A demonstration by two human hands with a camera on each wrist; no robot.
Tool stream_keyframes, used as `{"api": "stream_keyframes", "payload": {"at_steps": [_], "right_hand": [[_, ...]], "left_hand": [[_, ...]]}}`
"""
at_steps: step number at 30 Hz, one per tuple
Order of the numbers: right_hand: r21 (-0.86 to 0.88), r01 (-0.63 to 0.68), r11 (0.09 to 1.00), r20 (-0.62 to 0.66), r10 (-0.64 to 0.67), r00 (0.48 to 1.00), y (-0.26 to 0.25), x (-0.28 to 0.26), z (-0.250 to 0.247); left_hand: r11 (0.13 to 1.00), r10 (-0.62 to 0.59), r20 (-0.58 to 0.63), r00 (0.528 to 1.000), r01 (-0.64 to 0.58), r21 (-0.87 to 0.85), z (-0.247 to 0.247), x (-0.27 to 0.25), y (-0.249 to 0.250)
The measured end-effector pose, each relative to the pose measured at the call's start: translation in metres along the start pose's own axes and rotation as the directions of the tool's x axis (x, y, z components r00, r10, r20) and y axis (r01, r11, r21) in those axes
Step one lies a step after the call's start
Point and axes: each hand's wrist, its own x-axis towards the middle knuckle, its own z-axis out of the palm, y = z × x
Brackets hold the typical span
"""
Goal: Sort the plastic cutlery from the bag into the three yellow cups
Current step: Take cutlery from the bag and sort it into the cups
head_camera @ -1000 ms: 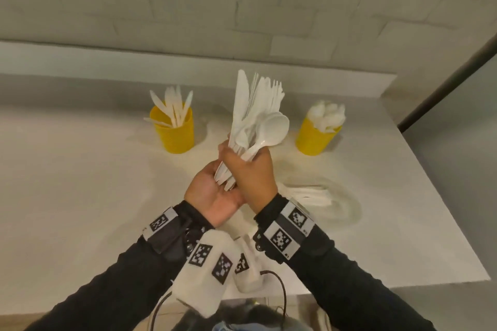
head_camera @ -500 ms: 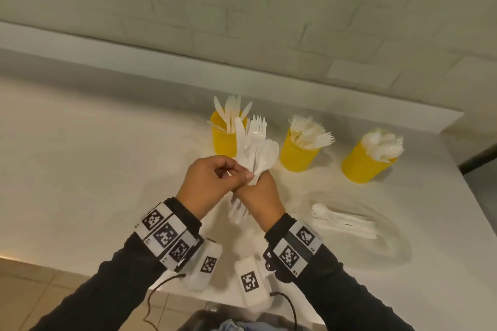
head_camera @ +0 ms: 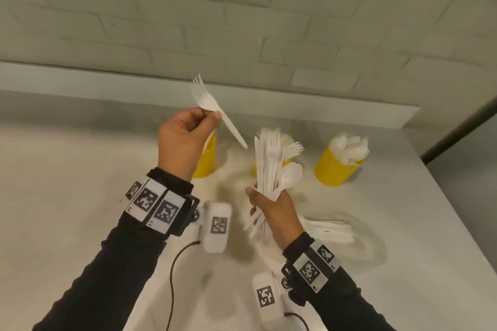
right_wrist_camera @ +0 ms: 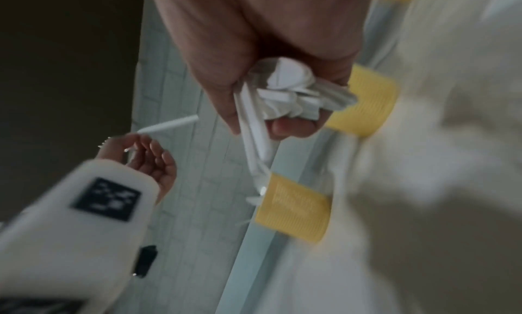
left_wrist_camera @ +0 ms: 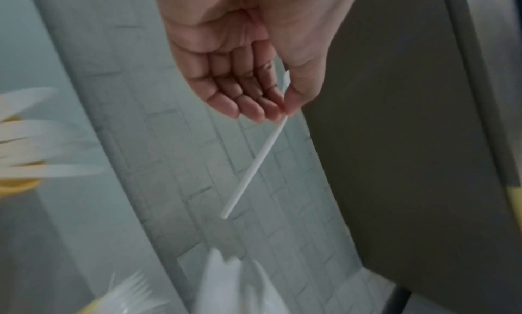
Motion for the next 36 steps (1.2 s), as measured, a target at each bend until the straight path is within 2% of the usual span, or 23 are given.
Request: {"api": "stream_keyframes", "payload": {"at_steps": [3, 7, 10, 11, 13, 14, 16, 19, 24, 28, 33, 36], "right_hand": [[0.053, 0.015, 0.998, -0.088, -0.011, 0.996, -0.006, 0.008, -0.034], [0.080, 0.026, 0.996, -0.167, -0.012, 0.986, -0.009, 0.013, -0.068], [0.079, 0.025, 0.997, -0.157, -0.013, 0.988, -0.012, 0.015, -0.081], [0.080, 0.027, 0.996, -0.147, -0.015, 0.989, -0.013, 0.015, -0.083], [0.088, 0.030, 0.996, -0.123, -0.019, 0.992, -0.014, 0.017, -0.086], [0.089, 0.032, 0.996, -0.107, -0.022, 0.994, -0.015, 0.018, -0.085], [0.083, 0.039, 0.996, -0.065, -0.034, 0.997, -0.017, 0.019, -0.080], [0.097, 0.042, 0.994, 0.021, -0.044, 0.999, -0.020, 0.020, -0.067], [0.208, -0.003, 0.978, 0.123, -0.024, 0.992, -0.024, 0.020, -0.039], [0.209, -0.025, 0.977, 0.201, -0.018, 0.979, -0.024, 0.020, -0.015], [0.116, -0.031, 0.993, 0.275, -0.002, 0.961, -0.020, 0.017, 0.017], [0.085, 0.000, 0.996, 0.276, -0.023, 0.961, -0.018, 0.018, 0.032]], "left_hand": [[0.996, 0.053, 0.035, 0.998, -0.055, 0.068, 0.039, 0.026, -0.016], [0.954, -0.066, 0.146, 0.987, 0.019, 0.298, 0.090, 0.034, -0.077], [0.870, -0.212, 0.246, 0.946, 0.067, 0.489, 0.104, 0.027, -0.107], [0.839, -0.240, 0.245, 0.939, 0.074, 0.539, 0.104, 0.024, -0.111], [0.797, -0.204, 0.197, 0.959, 0.046, 0.603, 0.102, 0.018, -0.111], [0.803, -0.163, 0.170, 0.972, 0.030, 0.596, 0.100, 0.014, -0.109], [0.871, -0.118, 0.161, 0.980, 0.024, 0.491, 0.097, 0.001, -0.098], [0.909, -0.159, 0.246, 0.956, 0.044, 0.414, 0.094, -0.022, -0.084], [0.932, -0.351, 0.273, 0.895, 0.308, 0.191, 0.072, -0.039, -0.067], [0.945, -0.296, 0.279, 0.913, 0.239, 0.221, 0.041, -0.040, -0.057], [0.928, -0.358, 0.280, 0.891, 0.307, 0.211, 0.007, -0.031, -0.056], [0.927, -0.369, 0.268, 0.890, 0.334, 0.168, -0.010, -0.028, -0.058]]}}
